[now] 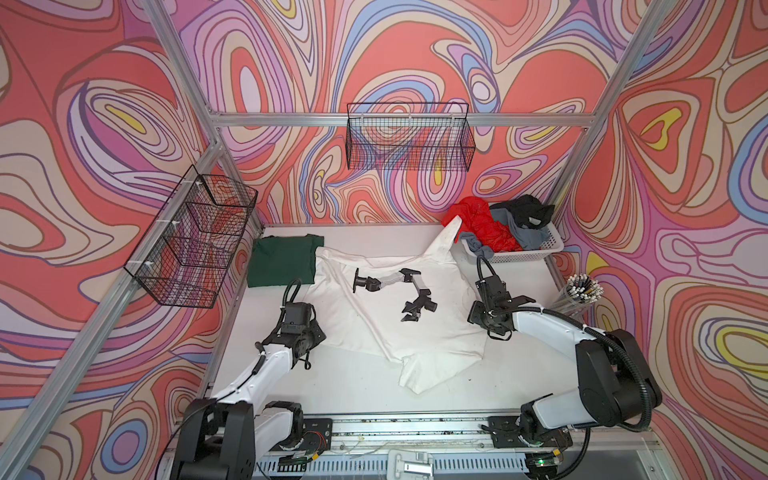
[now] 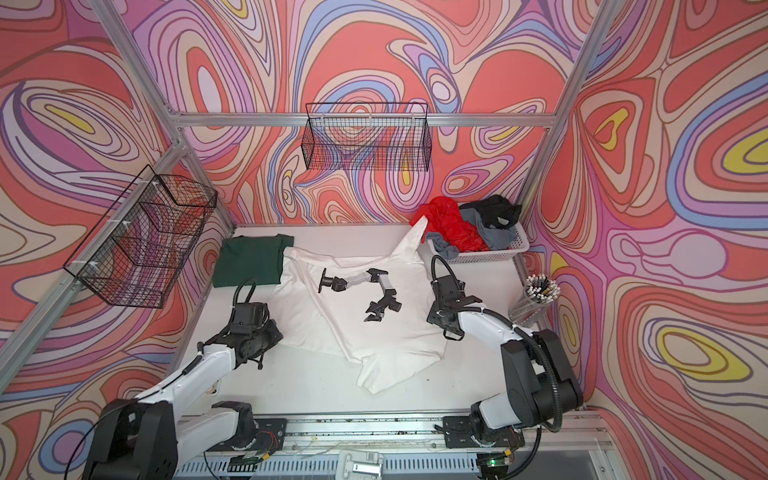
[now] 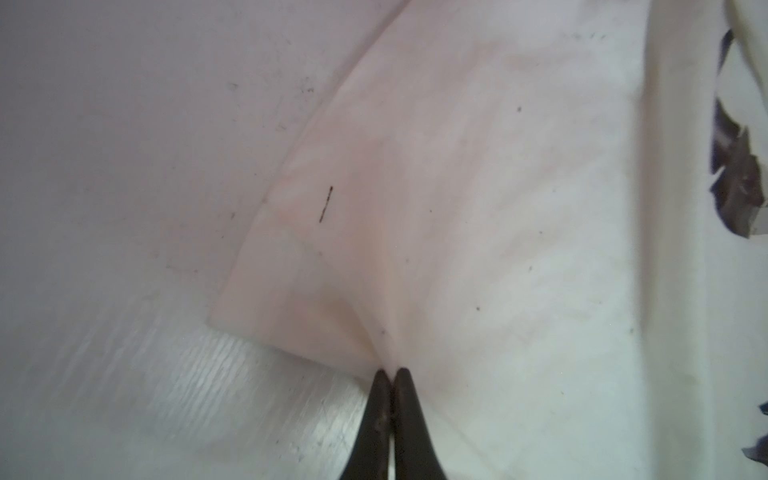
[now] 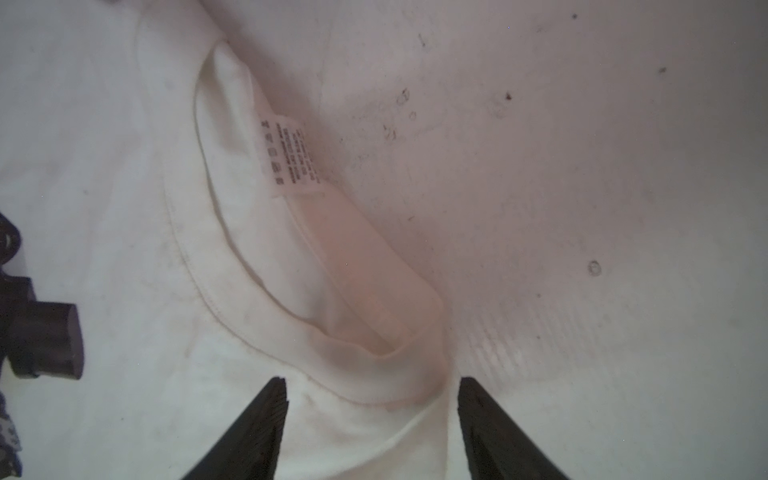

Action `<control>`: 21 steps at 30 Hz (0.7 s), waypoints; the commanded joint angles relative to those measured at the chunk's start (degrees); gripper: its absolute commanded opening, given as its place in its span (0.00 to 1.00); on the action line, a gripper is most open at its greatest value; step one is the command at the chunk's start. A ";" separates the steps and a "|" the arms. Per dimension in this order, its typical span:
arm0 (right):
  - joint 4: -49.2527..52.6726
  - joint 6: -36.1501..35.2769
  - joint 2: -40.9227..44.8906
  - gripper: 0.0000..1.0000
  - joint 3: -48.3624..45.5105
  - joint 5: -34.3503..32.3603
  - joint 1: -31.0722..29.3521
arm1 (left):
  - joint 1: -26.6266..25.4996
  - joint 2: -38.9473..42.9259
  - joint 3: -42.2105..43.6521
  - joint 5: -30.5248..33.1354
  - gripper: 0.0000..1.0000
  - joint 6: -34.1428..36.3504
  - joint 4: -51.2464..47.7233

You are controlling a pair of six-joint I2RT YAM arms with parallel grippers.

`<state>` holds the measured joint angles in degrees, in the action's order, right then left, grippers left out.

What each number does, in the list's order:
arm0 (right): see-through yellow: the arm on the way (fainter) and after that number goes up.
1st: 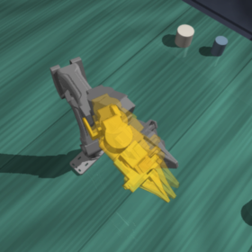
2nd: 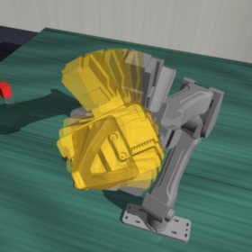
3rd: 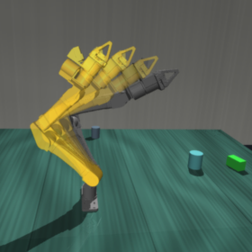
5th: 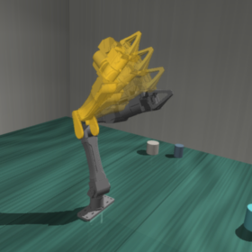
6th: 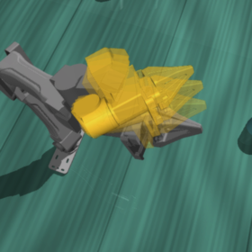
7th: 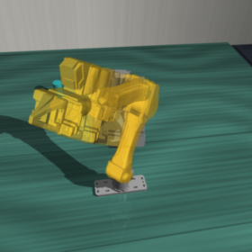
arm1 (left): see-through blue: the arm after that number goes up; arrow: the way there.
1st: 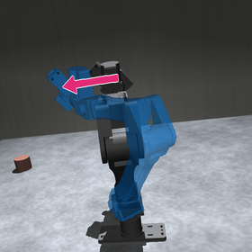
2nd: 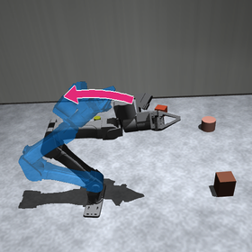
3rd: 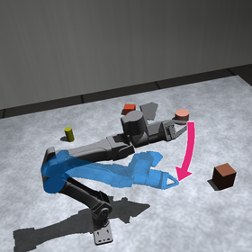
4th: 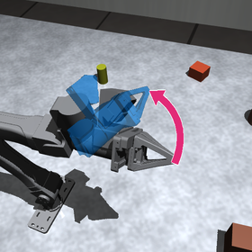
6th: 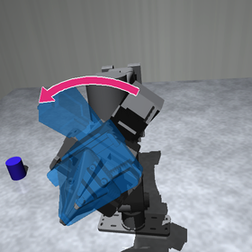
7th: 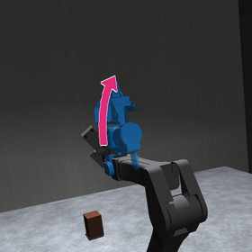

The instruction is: Fold and stack the t-shirts

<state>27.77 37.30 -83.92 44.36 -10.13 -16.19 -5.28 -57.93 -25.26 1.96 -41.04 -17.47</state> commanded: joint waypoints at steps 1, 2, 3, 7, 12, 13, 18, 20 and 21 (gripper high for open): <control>0.92 -0.50 -0.45 0.69 1.25 -2.95 0.28 | -0.65 10.61 -0.06 5.28 0.00 -4.62 -13.22; 1.02 -0.82 -0.35 0.69 1.42 -3.26 0.28 | -0.70 13.85 -0.14 6.14 0.00 -5.35 -16.03; 1.17 -1.03 -0.27 0.69 1.61 -3.51 0.27 | -0.74 16.45 -0.15 6.84 0.00 -5.73 -18.34; 2.00 -1.93 0.05 0.69 2.54 -4.19 0.26 | -0.78 25.50 0.02 11.29 0.00 -7.36 -27.67; 3.19 -2.92 0.25 0.69 4.05 -4.70 0.20 | -2.62 31.22 0.23 14.37 0.00 -10.65 -32.76; 3.50 -3.02 0.36 0.69 4.37 -4.96 0.22 | -2.70 31.49 -0.08 15.51 0.00 -11.34 -33.77; 3.88 -3.98 1.07 0.73 5.59 -4.16 0.32 | -2.67 30.04 -2.72 16.72 0.33 -10.35 -34.38; 3.14 -4.27 0.97 0.74 6.06 -3.13 0.28 | -2.72 28.47 -5.42 16.75 0.44 -8.69 -33.99; 2.70 -4.42 0.67 0.74 6.39 -2.79 0.27 | -2.66 27.62 -6.89 16.53 0.49 -7.84 -33.42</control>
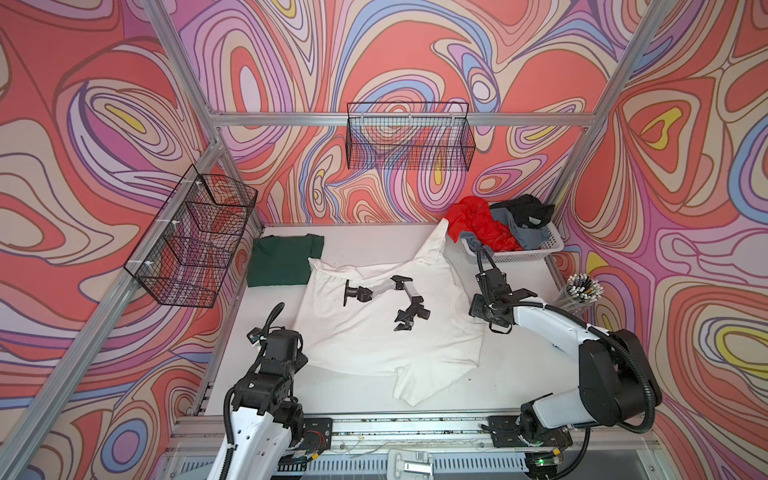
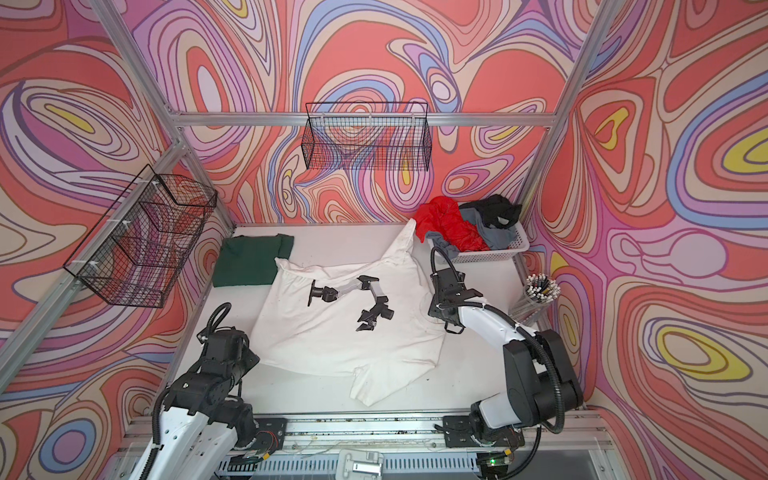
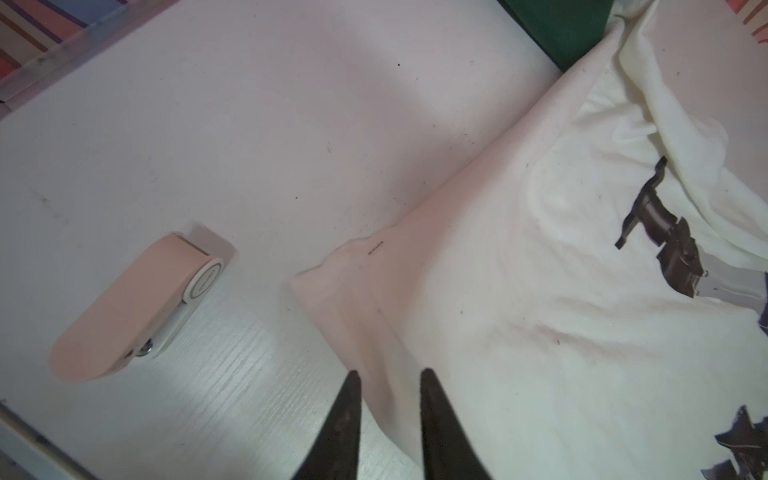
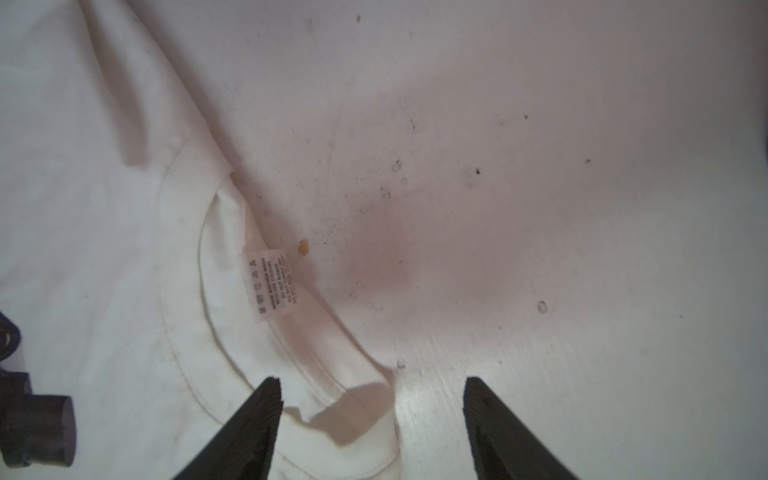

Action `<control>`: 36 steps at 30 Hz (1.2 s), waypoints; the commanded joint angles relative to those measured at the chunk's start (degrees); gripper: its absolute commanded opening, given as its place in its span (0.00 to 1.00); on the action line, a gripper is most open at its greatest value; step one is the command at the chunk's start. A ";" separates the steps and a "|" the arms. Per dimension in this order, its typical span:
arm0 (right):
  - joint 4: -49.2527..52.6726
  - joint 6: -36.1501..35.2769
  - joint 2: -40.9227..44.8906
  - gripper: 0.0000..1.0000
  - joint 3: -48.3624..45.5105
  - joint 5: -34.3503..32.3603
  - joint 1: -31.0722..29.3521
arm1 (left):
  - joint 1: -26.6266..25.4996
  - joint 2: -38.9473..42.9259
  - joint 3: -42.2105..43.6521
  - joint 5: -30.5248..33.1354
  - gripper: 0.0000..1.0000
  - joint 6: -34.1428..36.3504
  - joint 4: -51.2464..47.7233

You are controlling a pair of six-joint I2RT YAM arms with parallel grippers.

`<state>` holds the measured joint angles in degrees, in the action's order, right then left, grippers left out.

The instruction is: Fold and stack the t-shirts

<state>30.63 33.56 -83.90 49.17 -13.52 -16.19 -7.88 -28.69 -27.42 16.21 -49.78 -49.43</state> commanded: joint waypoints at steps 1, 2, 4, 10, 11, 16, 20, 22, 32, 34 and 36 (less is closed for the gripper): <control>-0.69 -0.82 0.14 0.74 1.97 0.60 0.27 | -0.10 -2.46 -5.73 1.94 0.54 1.76 -0.69; -1.12 -0.83 -0.30 0.74 2.35 0.52 0.27 | -0.12 -3.12 -6.49 1.43 0.58 2.43 0.21; -3.17 -0.80 -1.38 0.73 3.11 1.03 0.26 | -0.12 -4.94 -8.17 -0.69 0.65 4.57 3.09; -10.88 -1.71 -9.01 0.65 7.52 5.00 0.27 | -0.36 -14.10 -10.87 -7.93 0.72 10.34 14.38; -11.32 -1.98 -11.05 0.62 8.99 5.15 0.28 | -0.54 -16.00 -11.26 -9.24 0.72 10.70 15.82; -10.88 -2.39 -20.65 0.56 15.81 5.82 0.23 | -4.60 -24.63 -13.72 -10.56 0.73 12.53 22.24; -10.41 -2.70 -24.05 0.54 18.80 4.10 0.27 | -7.30 -29.49 -15.26 -10.61 0.76 12.98 25.22; -9.54 -2.91 -25.49 0.50 20.42 1.27 0.25 | -8.25 -31.32 -15.88 -10.87 0.76 12.97 26.15; -10.65 -3.53 -32.10 0.48 27.38 3.94 0.28 | -9.66 -36.82 -18.38 -11.37 0.77 14.22 28.94; -9.59 -3.40 -33.84 0.48 29.10 1.41 0.27 | -9.69 -37.57 -18.65 -11.45 0.77 14.44 29.26; -7.93 -3.45 -35.99 0.48 31.38 -0.83 0.23 | -9.70 -38.18 -18.93 -11.71 0.77 14.49 29.47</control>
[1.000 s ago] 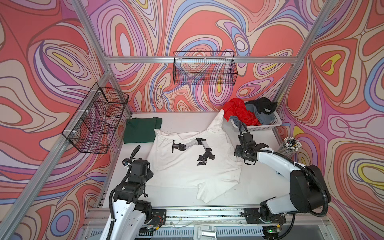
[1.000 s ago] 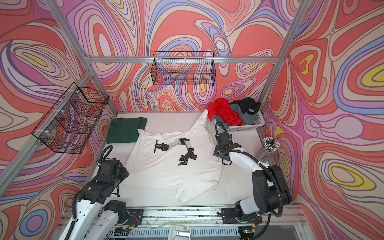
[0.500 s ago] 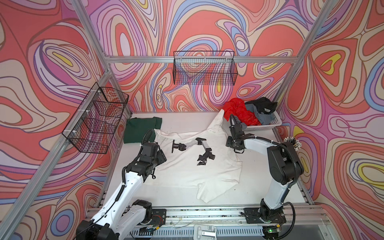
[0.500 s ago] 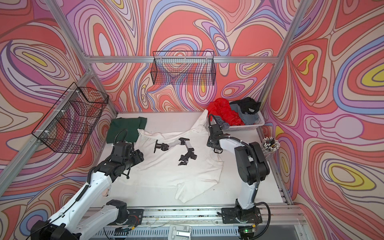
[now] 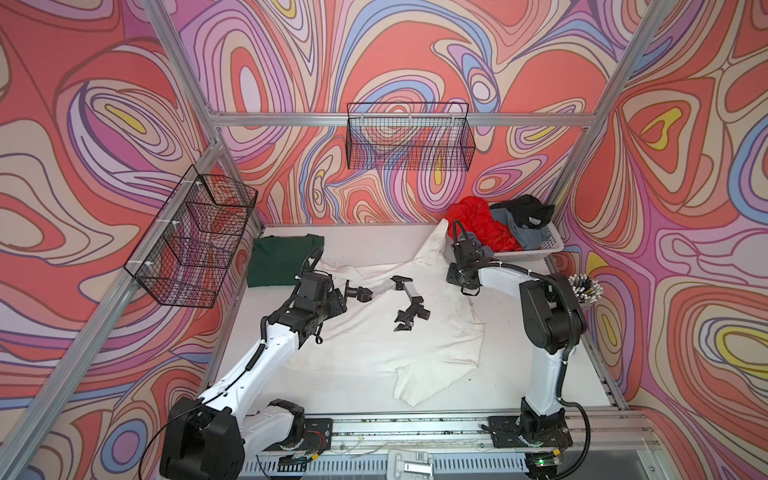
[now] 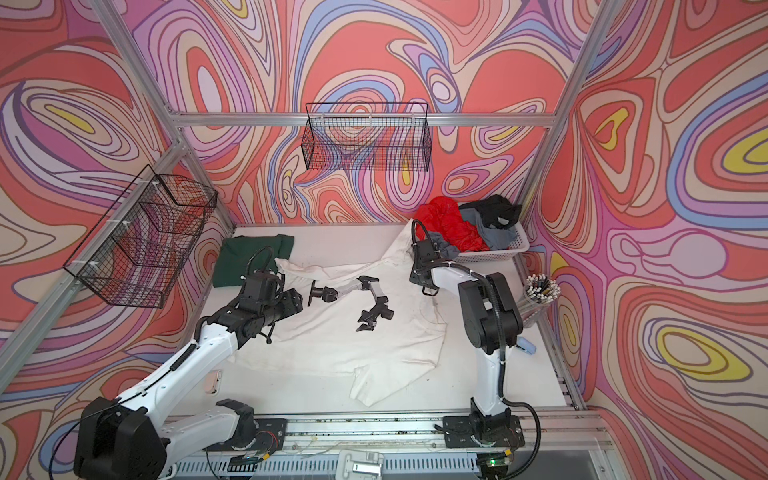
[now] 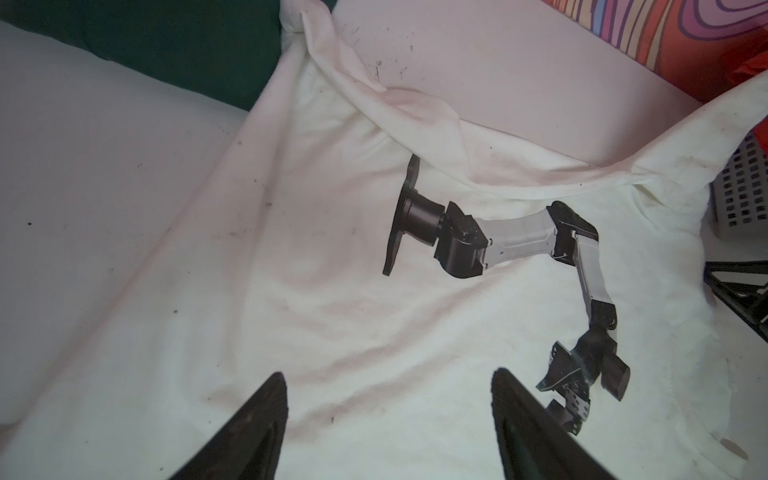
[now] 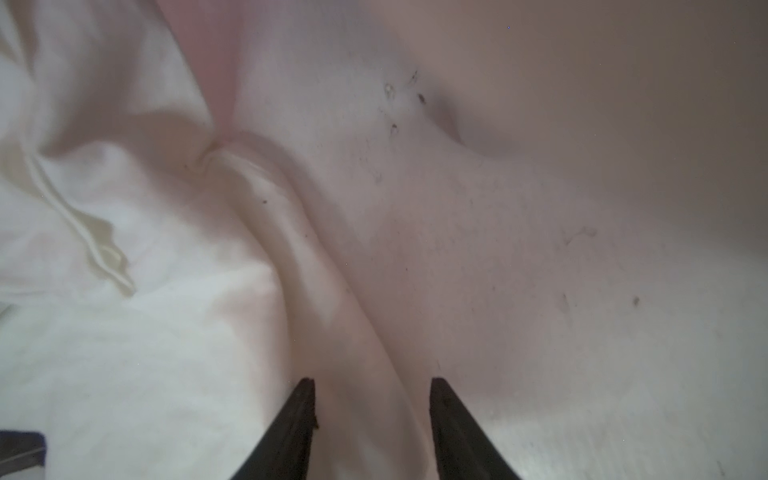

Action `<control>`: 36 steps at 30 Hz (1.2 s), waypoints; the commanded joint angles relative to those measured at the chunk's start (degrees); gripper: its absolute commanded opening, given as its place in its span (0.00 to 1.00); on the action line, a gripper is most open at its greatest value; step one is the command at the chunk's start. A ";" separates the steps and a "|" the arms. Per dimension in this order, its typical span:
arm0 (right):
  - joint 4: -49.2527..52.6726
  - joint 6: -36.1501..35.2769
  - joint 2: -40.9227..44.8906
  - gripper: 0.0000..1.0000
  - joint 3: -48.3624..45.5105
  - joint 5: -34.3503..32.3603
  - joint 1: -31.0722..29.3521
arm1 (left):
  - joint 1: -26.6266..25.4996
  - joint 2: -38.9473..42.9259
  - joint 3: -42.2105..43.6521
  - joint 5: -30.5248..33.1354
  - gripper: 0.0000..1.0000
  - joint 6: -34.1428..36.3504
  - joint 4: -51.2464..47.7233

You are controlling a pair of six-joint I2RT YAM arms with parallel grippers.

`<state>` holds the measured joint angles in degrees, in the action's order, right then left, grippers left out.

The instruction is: Fold and stack the t-shirts

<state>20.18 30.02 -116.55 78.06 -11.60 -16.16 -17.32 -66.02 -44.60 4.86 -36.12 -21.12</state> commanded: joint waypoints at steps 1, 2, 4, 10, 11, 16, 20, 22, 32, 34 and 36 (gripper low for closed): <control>2.94 0.06 -4.13 0.47 3.39 -3.56 0.25 | -0.26 -1.17 -1.91 -0.53 0.77 0.79 1.29; 2.94 0.09 -4.87 0.46 3.91 -3.80 0.25 | -0.28 -1.46 -1.98 -0.56 0.77 0.87 1.38; 3.17 0.23 -6.01 0.42 4.92 -4.23 0.19 | -0.30 -1.98 -2.31 -0.40 0.77 0.89 1.36; 3.74 0.30 -7.64 0.20 5.97 -6.00 0.26 | -0.31 -3.74 -2.97 -0.43 0.78 1.10 1.90; 3.57 0.17 -7.57 0.16 5.75 -6.06 0.21 | -0.28 -4.08 -3.04 -0.39 0.79 1.14 2.17; 2.31 0.04 -6.42 0.00 4.64 -5.73 0.21 | -0.26 -6.36 -4.07 -0.09 0.81 1.99 2.34; 3.24 0.04 -5.95 0.00 5.08 -5.22 0.21 | -0.28 -7.52 -4.88 0.23 0.81 2.53 2.32; 3.63 -0.05 -5.10 0.04 4.93 -4.19 0.25 | -0.21 -7.85 -4.97 0.10 0.81 2.55 2.47; 1.52 -1.05 1.71 0.37 0.42 4.92 0.25 | -0.23 -8.16 -4.46 -0.41 0.81 2.59 3.73; 1.72 -1.34 1.33 0.37 0.10 4.74 0.21 | -0.26 -8.33 -4.36 -0.72 0.82 2.55 3.89; 2.19 -1.79 0.54 0.36 0.20 3.56 0.21 | -0.26 -8.42 -4.19 -0.90 0.82 2.59 4.15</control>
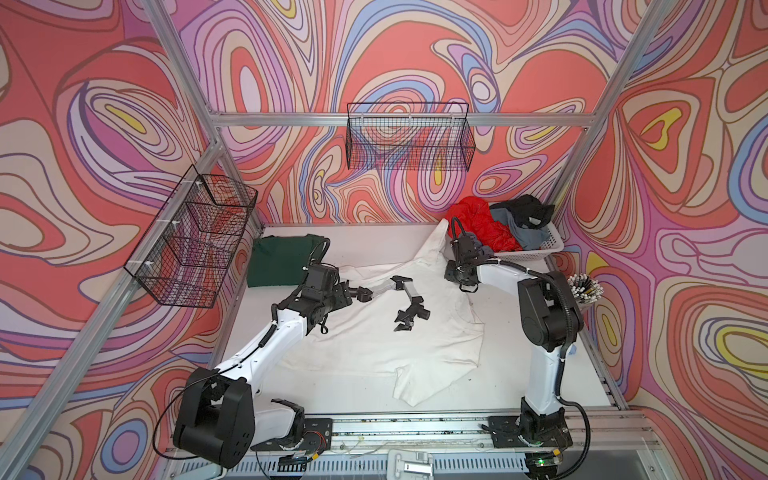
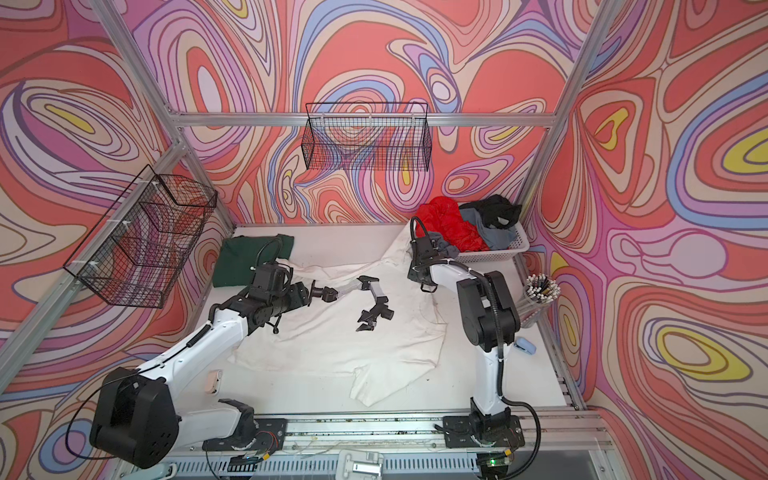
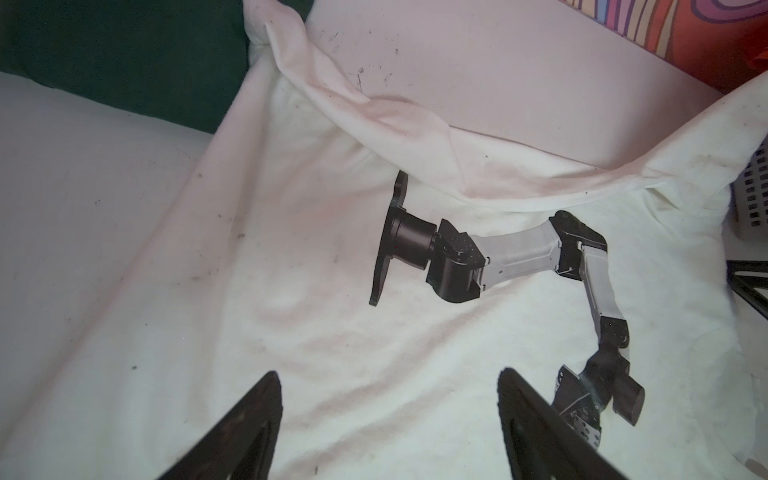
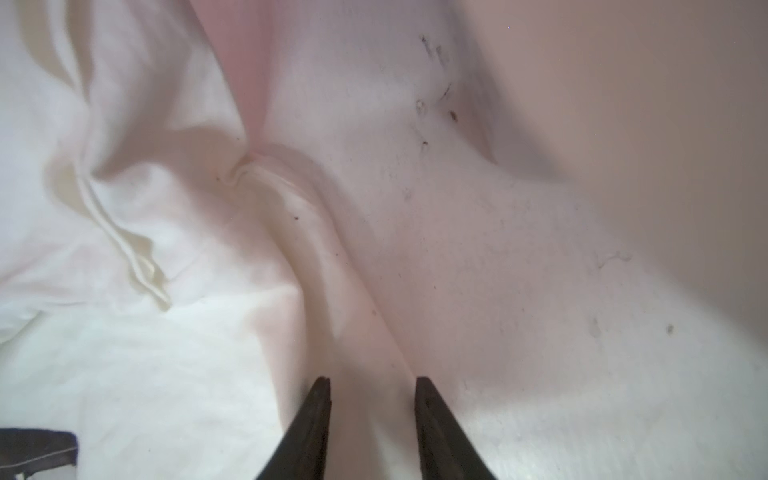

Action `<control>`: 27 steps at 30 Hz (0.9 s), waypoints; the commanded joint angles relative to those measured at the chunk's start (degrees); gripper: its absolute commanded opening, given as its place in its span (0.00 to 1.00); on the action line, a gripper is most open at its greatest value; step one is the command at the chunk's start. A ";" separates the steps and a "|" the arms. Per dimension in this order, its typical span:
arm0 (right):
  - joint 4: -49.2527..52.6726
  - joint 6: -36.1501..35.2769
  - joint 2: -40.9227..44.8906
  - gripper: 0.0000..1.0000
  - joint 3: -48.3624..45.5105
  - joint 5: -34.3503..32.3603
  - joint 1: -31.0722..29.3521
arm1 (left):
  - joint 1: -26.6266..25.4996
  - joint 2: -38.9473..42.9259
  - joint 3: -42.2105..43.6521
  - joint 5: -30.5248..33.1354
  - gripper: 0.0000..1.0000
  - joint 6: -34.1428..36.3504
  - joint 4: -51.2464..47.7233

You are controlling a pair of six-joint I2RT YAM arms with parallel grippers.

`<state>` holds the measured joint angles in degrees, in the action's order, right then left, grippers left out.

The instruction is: Fold and stack the t-shirts

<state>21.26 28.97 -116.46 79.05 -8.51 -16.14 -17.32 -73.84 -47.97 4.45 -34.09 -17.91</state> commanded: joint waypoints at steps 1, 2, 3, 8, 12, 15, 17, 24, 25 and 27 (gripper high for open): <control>1.23 -1.14 -0.02 0.36 -0.60 0.38 0.23 | -0.23 -0.64 -0.81 -0.54 0.82 0.52 0.94; 1.45 -1.42 -0.56 0.36 -0.35 0.43 0.24 | -0.27 -0.61 -0.73 -0.51 0.82 0.64 0.87; 1.73 -1.61 -1.09 0.37 -0.02 0.34 0.23 | -0.26 -0.64 -0.73 -0.49 0.82 0.69 0.80; 3.19 -2.53 -3.65 0.39 0.86 -1.06 0.22 | -0.26 0.32 0.01 -0.01 0.83 0.69 0.86; 3.70 -2.87 -4.94 0.41 0.60 -1.49 0.23 | -0.27 0.76 0.33 0.03 0.84 0.62 1.19; 2.75 -2.98 -5.07 0.40 -1.00 -0.67 0.18 | -0.29 0.81 0.32 -0.21 0.84 0.70 1.30; 2.09 -2.99 -5.17 0.38 -1.85 -0.44 0.20 | -0.19 0.81 0.22 -0.14 0.84 0.74 1.35; 1.59 -3.61 -6.57 0.23 -1.79 -1.26 0.20 | -0.26 -0.03 0.07 -1.09 0.83 0.64 1.83; 1.48 -3.66 -6.67 0.19 -1.73 -1.45 0.18 | -0.22 -0.07 0.02 -1.19 0.83 0.65 1.84; 1.16 -3.83 -6.93 0.14 -1.75 -1.20 0.24 | -0.22 -0.07 0.04 -1.35 0.83 0.60 1.75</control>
<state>18.00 25.08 -119.46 79.02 -9.52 -16.43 -17.32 -73.91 -47.97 3.64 -34.06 -16.82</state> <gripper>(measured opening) 0.158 0.831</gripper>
